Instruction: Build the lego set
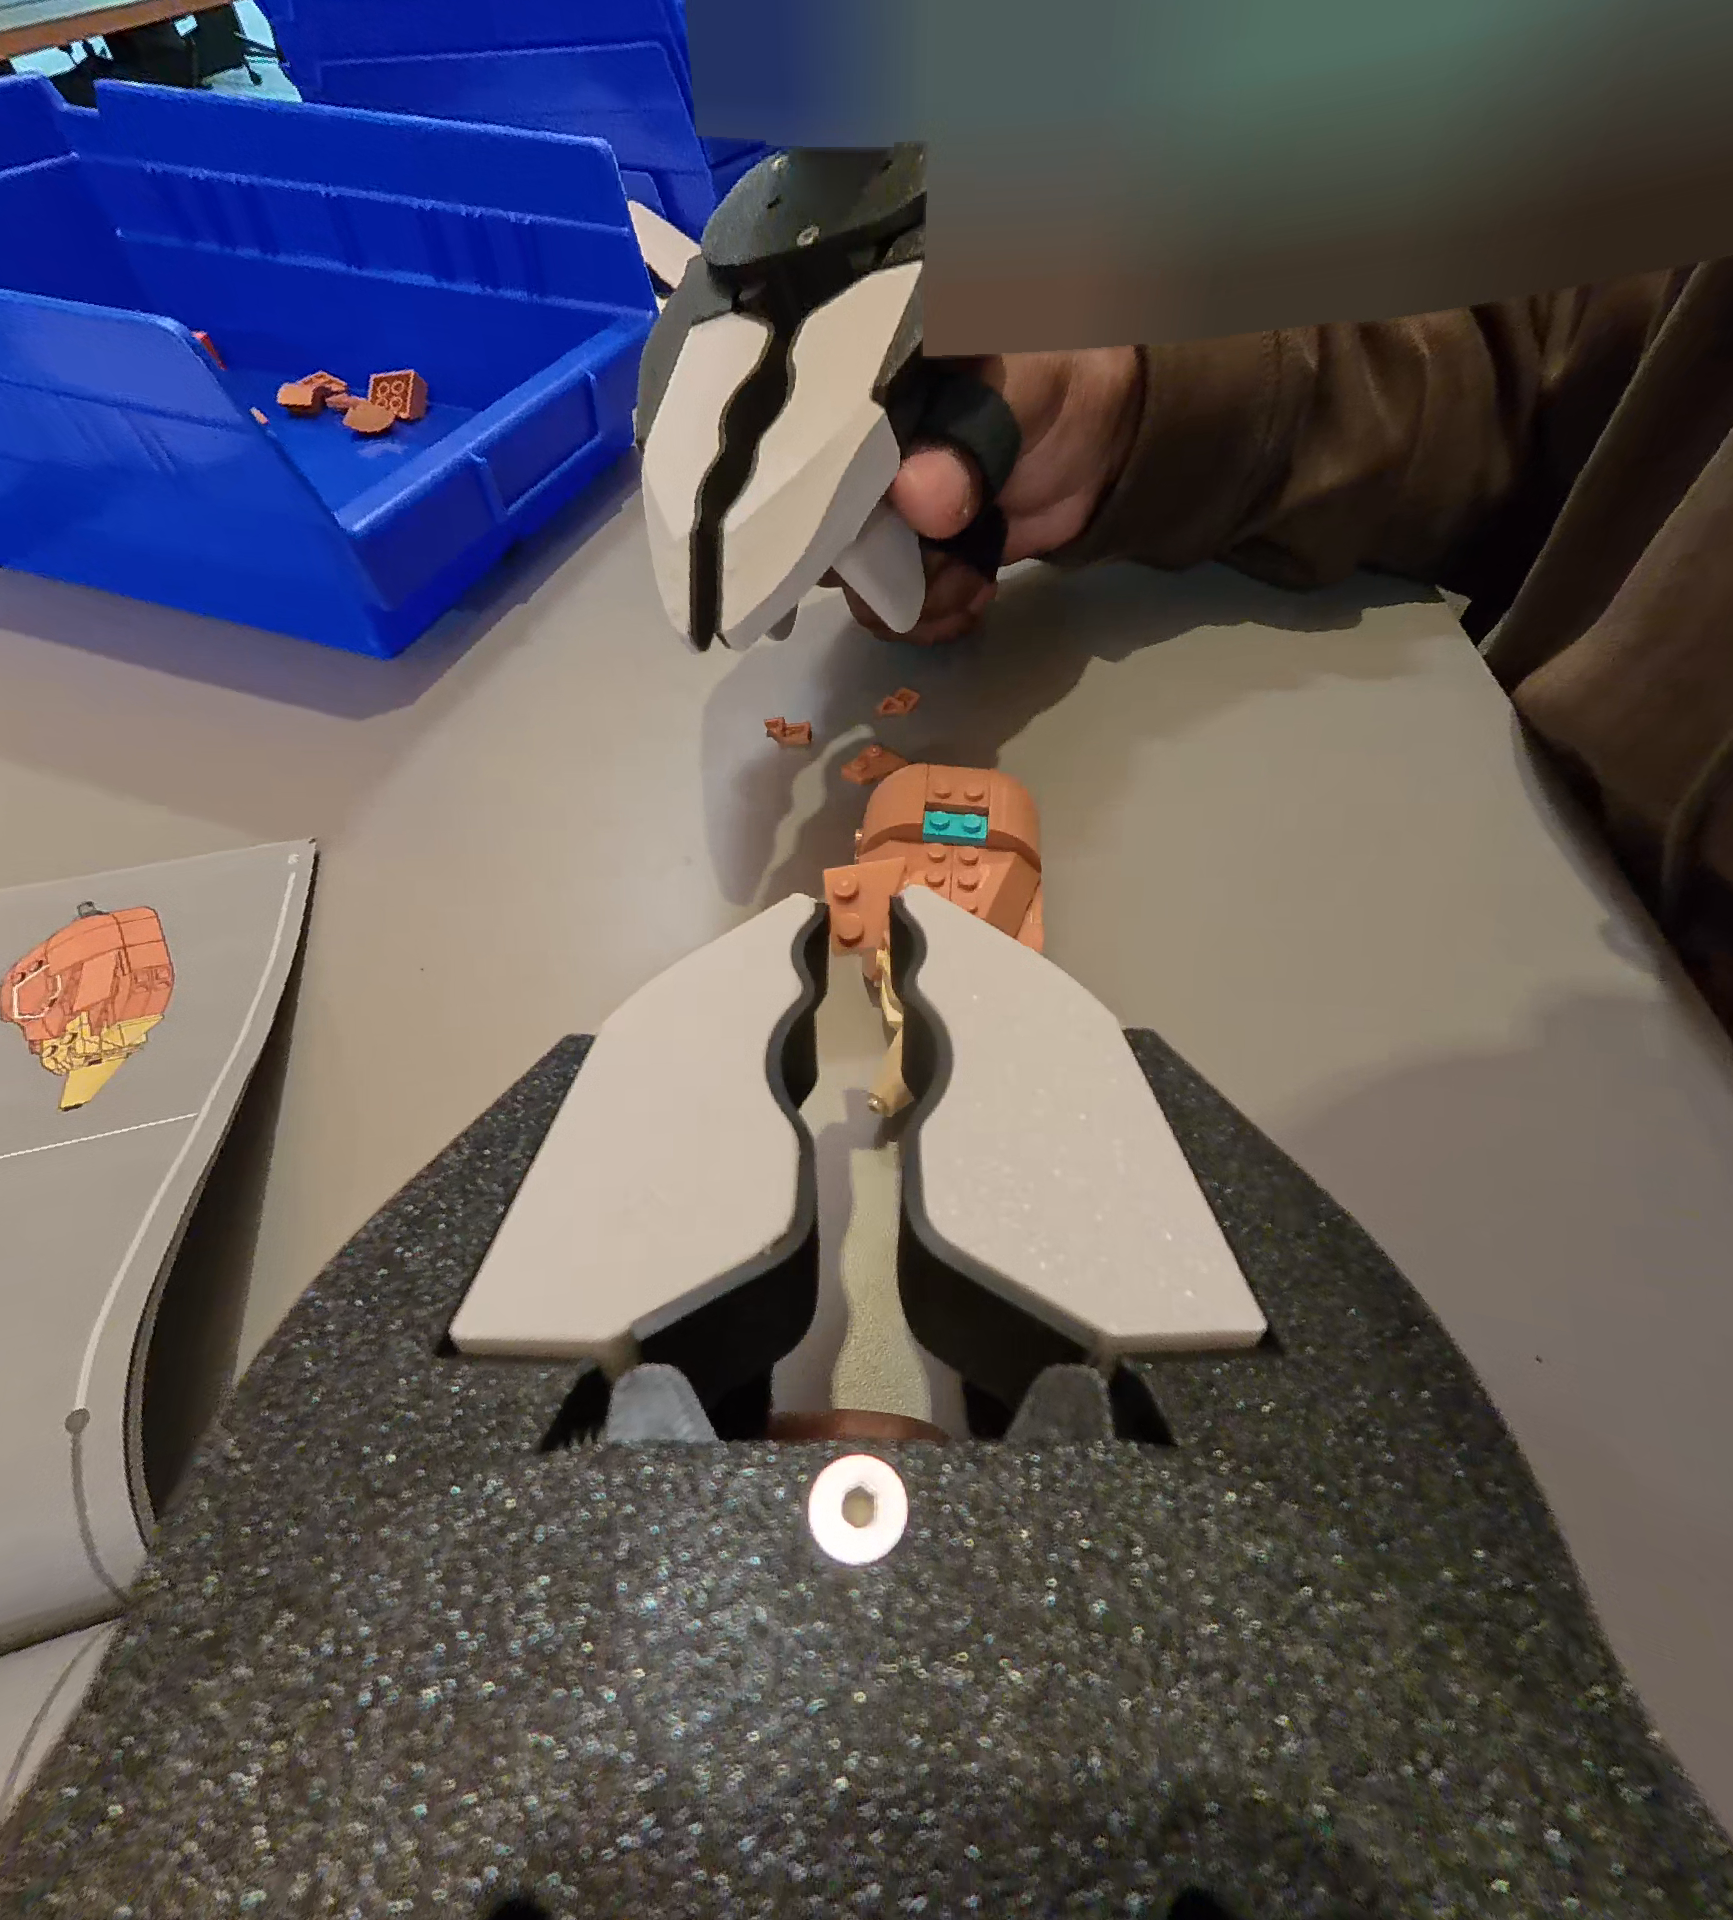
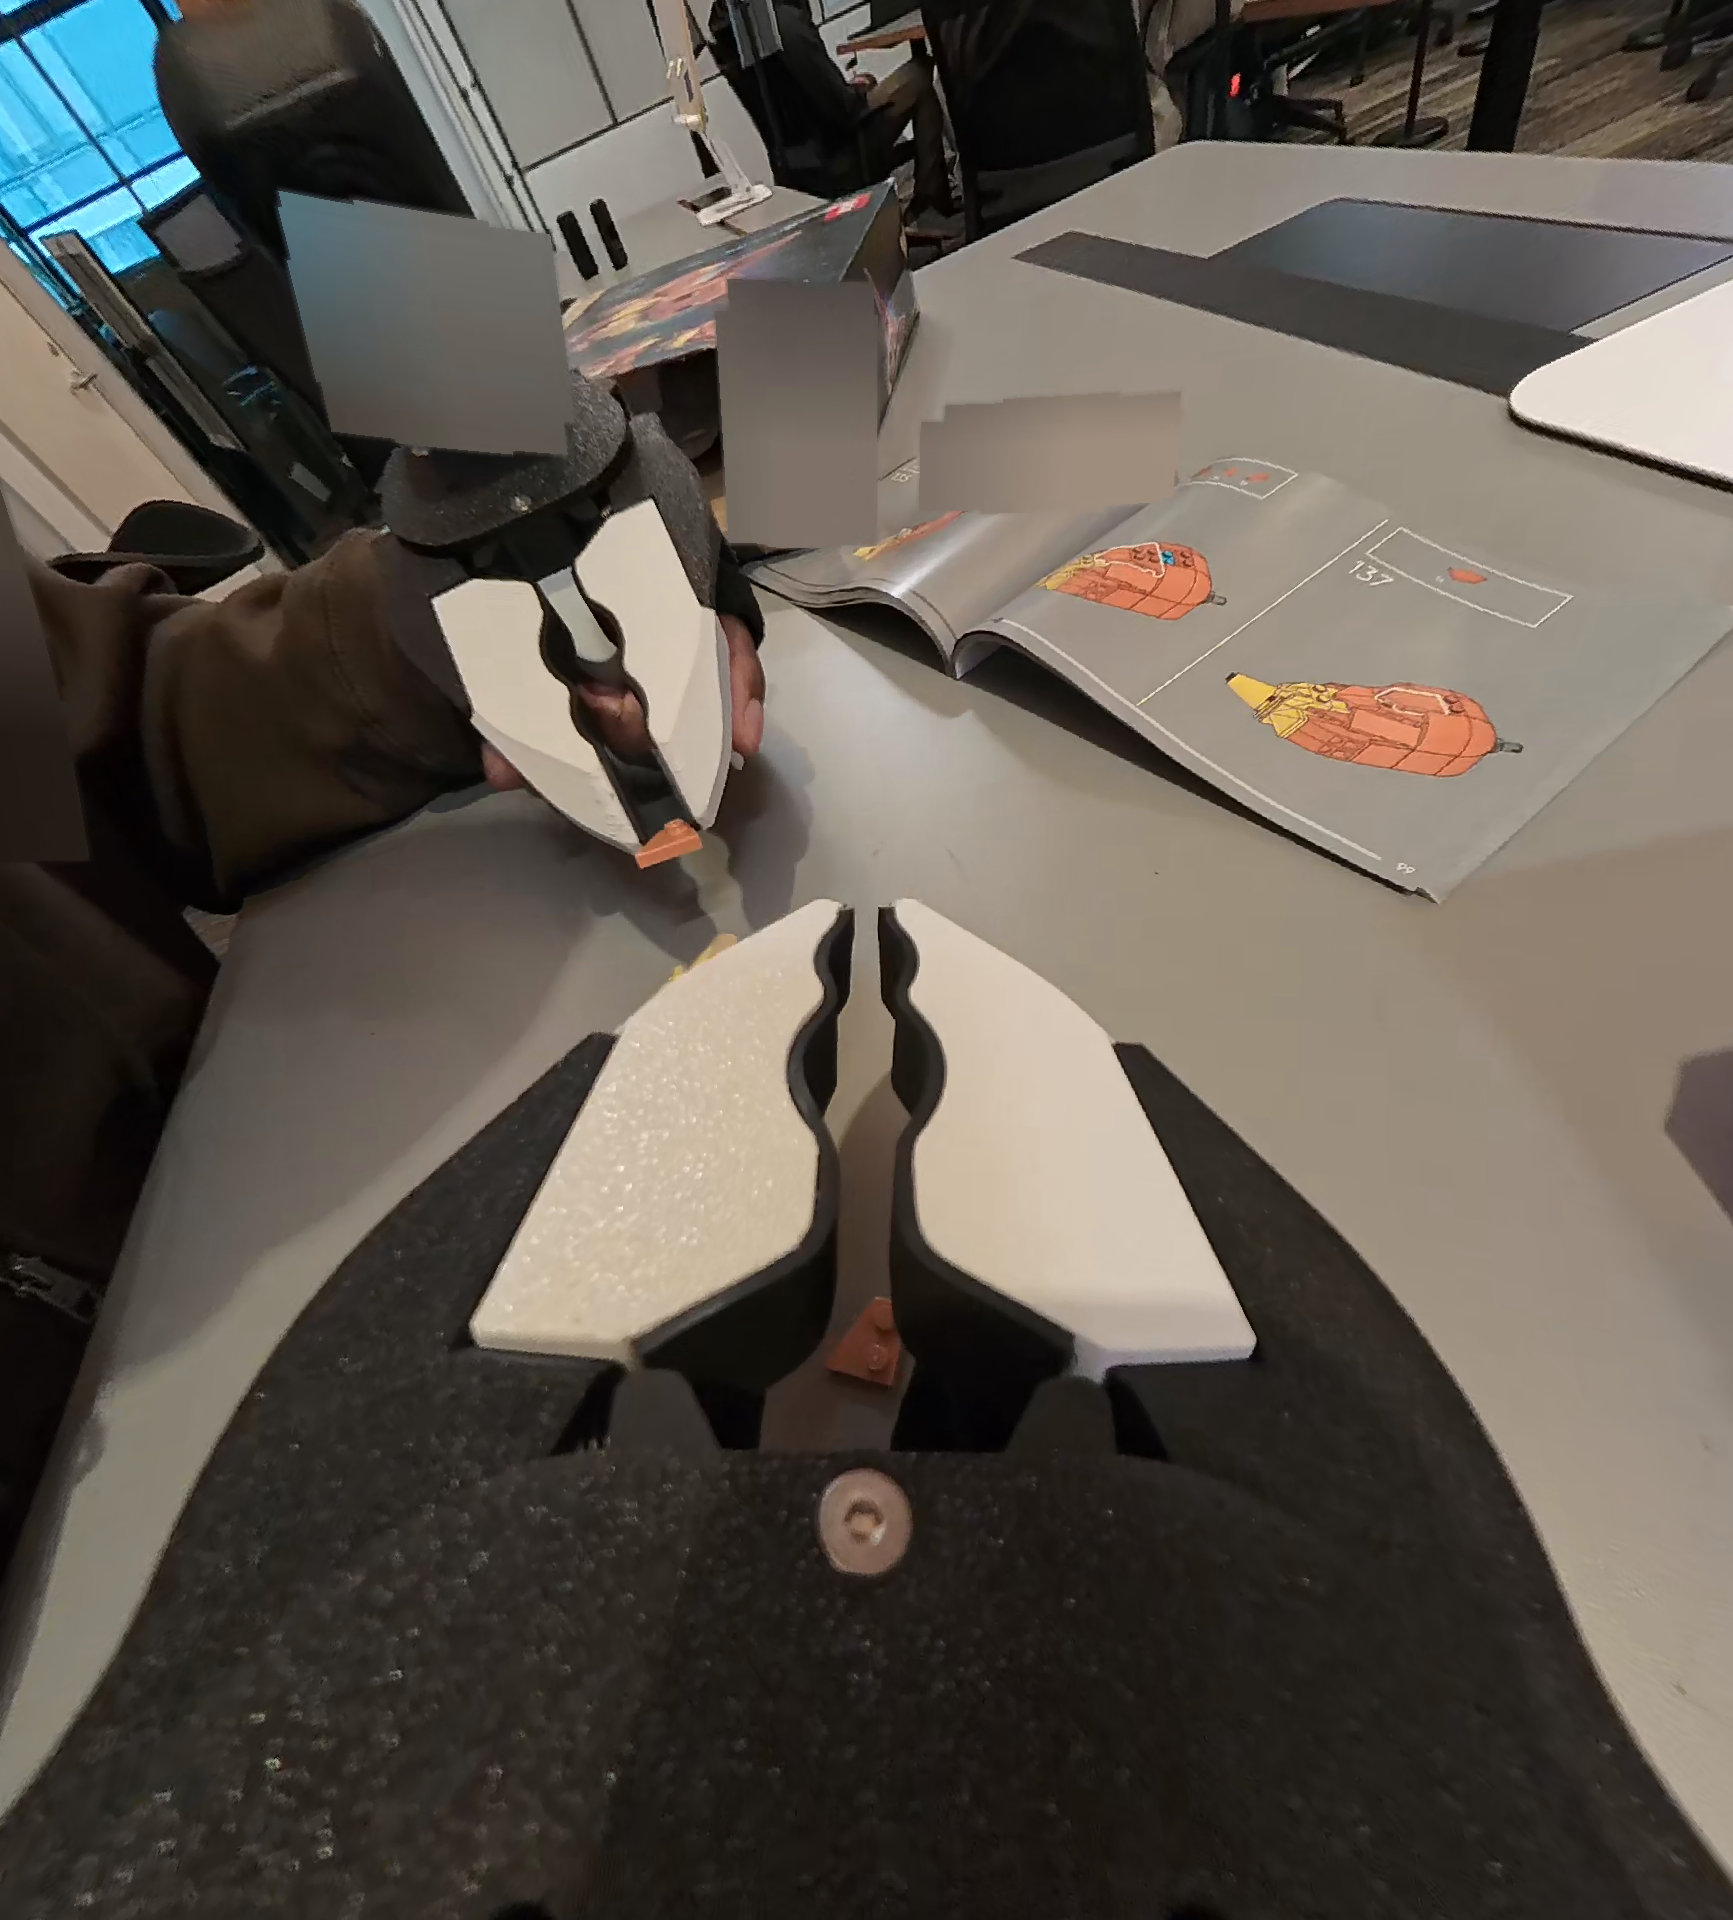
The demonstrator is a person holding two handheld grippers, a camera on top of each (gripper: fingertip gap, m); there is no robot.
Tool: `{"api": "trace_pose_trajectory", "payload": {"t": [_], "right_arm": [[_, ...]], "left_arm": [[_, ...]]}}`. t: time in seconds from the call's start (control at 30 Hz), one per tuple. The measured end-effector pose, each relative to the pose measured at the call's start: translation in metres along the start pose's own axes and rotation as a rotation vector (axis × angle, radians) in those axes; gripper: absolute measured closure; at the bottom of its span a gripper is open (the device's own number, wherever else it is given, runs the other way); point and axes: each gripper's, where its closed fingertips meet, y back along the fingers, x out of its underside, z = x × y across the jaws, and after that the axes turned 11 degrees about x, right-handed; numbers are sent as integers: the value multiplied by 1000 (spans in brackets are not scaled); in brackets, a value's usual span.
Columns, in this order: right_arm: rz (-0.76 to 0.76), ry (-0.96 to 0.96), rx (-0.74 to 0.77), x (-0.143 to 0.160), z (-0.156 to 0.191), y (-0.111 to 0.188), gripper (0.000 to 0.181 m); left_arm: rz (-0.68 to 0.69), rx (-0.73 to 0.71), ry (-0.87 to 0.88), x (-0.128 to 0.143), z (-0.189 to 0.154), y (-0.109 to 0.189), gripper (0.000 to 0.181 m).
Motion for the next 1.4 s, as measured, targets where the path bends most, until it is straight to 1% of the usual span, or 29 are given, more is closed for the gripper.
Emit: {"api": "trace_pose_trajectory", "payload": {"t": [0.17,0.27,0.37,0.53,0.7,0.87,1.07,1.27,1.4], "right_arm": [[28,35,-19,3,3,1,173],[43,80,-42,5,7,5,167],[79,127,-54,11,7,8,157],[143,195,-99,25,12,12,133],[218,268,-169,42,29,9,122],[309,323,-184,60,37,5,119],[341,354,-181,66,43,0,119],[385,391,-161,74,43,-4,122],[388,394,-155,74,42,-4,124]], "left_arm": [[3,2,0,0,-1,-1,170],[6,4,-3,0,-2,-2,170],[7,3,-9,-1,-3,-2,170],[10,5,-20,-4,-7,-4,170],[36,8,-38,-4,-12,-11,170],[97,6,-76,-1,-18,-25,171],[173,14,-122,7,-22,-41,170],[205,15,-142,9,-22,-46,170],[231,17,-144,12,-21,-48,170]]}}
